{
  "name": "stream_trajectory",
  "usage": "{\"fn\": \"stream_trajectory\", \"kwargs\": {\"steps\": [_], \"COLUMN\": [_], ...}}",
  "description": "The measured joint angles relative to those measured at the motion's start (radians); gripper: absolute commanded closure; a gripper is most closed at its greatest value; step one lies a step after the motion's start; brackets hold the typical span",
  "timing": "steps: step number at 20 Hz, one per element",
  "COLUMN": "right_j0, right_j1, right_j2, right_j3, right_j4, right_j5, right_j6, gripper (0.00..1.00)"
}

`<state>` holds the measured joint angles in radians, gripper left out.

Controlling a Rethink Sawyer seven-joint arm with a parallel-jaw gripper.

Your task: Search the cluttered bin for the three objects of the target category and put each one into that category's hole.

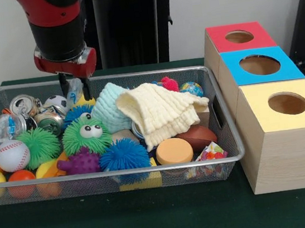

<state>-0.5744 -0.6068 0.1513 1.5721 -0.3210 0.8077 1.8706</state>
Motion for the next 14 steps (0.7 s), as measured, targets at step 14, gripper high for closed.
{"fn": "stream_trajectory", "kwargs": {"steps": [14], "right_j0": [0.009], "right_j1": [-0.136], "right_j2": [0.014], "right_j3": [0.007], "right_j4": [0.043], "right_j5": [0.084], "right_j6": [0.0], "gripper": [1.0]}}
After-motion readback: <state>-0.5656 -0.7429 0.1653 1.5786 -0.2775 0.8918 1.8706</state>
